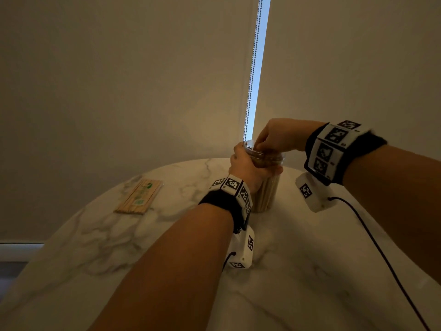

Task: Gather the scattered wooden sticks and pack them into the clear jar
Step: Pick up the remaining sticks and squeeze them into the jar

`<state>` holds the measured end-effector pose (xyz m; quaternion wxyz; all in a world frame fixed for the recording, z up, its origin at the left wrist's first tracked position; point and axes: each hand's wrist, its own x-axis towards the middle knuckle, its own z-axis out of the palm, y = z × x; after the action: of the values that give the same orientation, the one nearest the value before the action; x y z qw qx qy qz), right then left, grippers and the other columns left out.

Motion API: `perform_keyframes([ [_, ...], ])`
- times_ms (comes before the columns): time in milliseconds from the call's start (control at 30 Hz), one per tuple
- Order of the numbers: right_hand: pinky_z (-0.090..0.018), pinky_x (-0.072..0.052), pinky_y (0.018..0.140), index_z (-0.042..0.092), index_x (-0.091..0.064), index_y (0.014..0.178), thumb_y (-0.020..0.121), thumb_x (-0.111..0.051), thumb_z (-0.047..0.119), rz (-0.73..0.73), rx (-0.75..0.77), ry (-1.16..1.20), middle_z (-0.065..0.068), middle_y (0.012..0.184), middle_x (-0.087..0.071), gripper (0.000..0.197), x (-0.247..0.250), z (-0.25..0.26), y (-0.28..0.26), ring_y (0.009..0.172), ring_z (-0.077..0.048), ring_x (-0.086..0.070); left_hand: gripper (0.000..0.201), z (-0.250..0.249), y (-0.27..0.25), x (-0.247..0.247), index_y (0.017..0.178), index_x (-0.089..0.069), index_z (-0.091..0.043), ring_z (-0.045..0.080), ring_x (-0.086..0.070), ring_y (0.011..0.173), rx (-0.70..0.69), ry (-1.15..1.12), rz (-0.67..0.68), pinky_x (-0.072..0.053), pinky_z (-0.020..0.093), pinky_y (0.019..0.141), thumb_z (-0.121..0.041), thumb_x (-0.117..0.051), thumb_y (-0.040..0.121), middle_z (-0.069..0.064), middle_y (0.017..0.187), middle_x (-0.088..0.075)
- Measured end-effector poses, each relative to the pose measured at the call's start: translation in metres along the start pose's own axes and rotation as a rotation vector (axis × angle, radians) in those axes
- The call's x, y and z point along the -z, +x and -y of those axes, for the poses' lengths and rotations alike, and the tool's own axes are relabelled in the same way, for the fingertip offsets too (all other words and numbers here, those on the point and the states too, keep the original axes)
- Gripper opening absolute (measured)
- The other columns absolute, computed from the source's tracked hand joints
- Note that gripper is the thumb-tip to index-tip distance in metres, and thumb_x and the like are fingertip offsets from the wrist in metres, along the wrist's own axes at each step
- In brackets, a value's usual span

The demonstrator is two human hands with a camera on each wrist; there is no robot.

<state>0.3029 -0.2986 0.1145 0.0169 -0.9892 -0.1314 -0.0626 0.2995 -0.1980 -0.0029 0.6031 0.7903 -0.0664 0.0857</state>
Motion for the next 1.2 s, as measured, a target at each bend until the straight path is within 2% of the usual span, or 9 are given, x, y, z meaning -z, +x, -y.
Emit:
perform_keyframes([
  [133, -0.034, -0.055, 0.076, 0.009, -0.074, 0.086, 0.081, -0.081, 0.029, -0.243, -0.026, 0.011, -0.004, 0.089, -0.071, 0.022, -0.006, -0.007, 0.002, 0.085, -0.02, -0.066, 0.133, -0.001, -0.001, 0.0, 0.145, -0.02, -0.035, 0.026, -0.054, 0.122, 0.002, -0.014, 0.003, -0.05, 0.047, 0.101, -0.065, -0.082, 0.032, 0.003, 0.137, -0.047],
  [333, -0.039, -0.059, 0.08, 0.002, -0.074, 0.082, 0.083, -0.078, 0.029, -0.306, -0.12, 0.303, -0.008, 0.079, -0.074, 0.027, -0.011, -0.008, 0.009, 0.077, -0.02, -0.071, 0.127, 0.001, 0.001, 0.0, 0.146, -0.022, -0.032, 0.026, -0.052, 0.124, 0.0, -0.021, -0.015, -0.048, 0.047, 0.104, -0.058, -0.088, 0.04, 0.003, 0.138, -0.047],
  [467, -0.035, -0.057, 0.085, 0.006, -0.076, 0.098, 0.09, -0.069, 0.017, -0.1, -0.111, 0.503, -0.008, 0.096, -0.075, 0.015, -0.004, -0.011, 0.003, 0.088, -0.021, -0.071, 0.118, 0.004, 0.002, 0.001, 0.149, -0.02, -0.028, 0.025, -0.049, 0.127, -0.003, -0.012, -0.011, -0.044, 0.047, 0.107, -0.045, -0.092, 0.057, 0.003, 0.141, -0.044],
  [600, -0.02, -0.04, 0.06, 0.018, -0.072, 0.1, 0.09, -0.067, 0.012, -0.071, -0.033, 0.191, 0.001, 0.102, -0.064, 0.013, -0.001, -0.009, -0.006, 0.084, -0.012, -0.055, 0.119, 0.005, 0.003, 0.0, 0.149, -0.018, -0.03, 0.027, -0.049, 0.128, -0.009, -0.01, -0.011, -0.044, 0.048, 0.108, -0.046, -0.092, 0.056, 0.004, 0.141, -0.043],
  [733, -0.026, -0.042, 0.071, 0.019, -0.072, 0.108, 0.09, -0.057, 0.008, 0.019, 0.029, -0.064, 0.001, 0.104, -0.065, 0.027, -0.001, -0.001, -0.009, 0.091, -0.016, -0.056, 0.121, 0.004, 0.002, 0.001, 0.149, -0.018, -0.031, 0.028, -0.049, 0.128, 0.002, -0.013, -0.003, -0.043, 0.05, 0.108, -0.048, -0.091, 0.053, 0.004, 0.142, -0.044],
  [933, -0.031, -0.059, 0.084, 0.011, -0.067, 0.11, 0.099, -0.057, 0.034, 0.205, -0.131, 0.611, -0.01, 0.105, -0.068, 0.027, 0.025, -0.004, -0.008, 0.091, -0.02, -0.069, 0.117, 0.004, 0.0, 0.0, 0.148, -0.02, -0.031, 0.027, -0.048, 0.129, -0.006, -0.007, -0.014, -0.044, 0.048, 0.108, -0.047, -0.091, 0.056, 0.004, 0.142, -0.043],
  [1000, -0.029, -0.058, 0.084, 0.013, -0.071, 0.109, 0.093, -0.067, 0.023, 0.303, -0.085, 0.637, -0.008, 0.109, -0.07, 0.019, 0.028, -0.01, -0.01, 0.1, -0.019, -0.069, 0.116, 0.003, 0.0, 0.001, 0.148, -0.018, -0.031, 0.028, -0.047, 0.13, 0.003, -0.008, -0.008, -0.043, 0.047, 0.108, -0.046, -0.091, 0.059, 0.004, 0.143, -0.042],
  [1100, -0.017, -0.056, 0.068, 0.009, -0.076, 0.096, 0.087, -0.071, 0.002, 0.265, -0.042, 0.617, -0.008, 0.101, -0.074, 0.013, 0.022, -0.014, -0.012, 0.092, -0.014, -0.071, 0.115, 0.002, -0.001, 0.001, 0.15, -0.016, -0.03, 0.03, -0.046, 0.131, 0.007, 0.006, -0.008, -0.043, 0.046, 0.108, -0.045, -0.09, 0.063, 0.005, 0.146, -0.04],
  [1200, -0.019, -0.057, 0.065, 0.014, -0.075, 0.094, 0.082, -0.077, 0.009, 0.059, -0.004, 0.474, -0.002, 0.089, -0.073, 0.012, 0.012, -0.016, -0.007, 0.079, -0.011, -0.07, 0.118, 0.002, -0.003, 0.002, 0.15, -0.017, -0.029, 0.029, -0.046, 0.131, 0.004, 0.006, -0.017, -0.043, 0.047, 0.108, -0.046, -0.09, 0.06, 0.005, 0.145, -0.041],
])
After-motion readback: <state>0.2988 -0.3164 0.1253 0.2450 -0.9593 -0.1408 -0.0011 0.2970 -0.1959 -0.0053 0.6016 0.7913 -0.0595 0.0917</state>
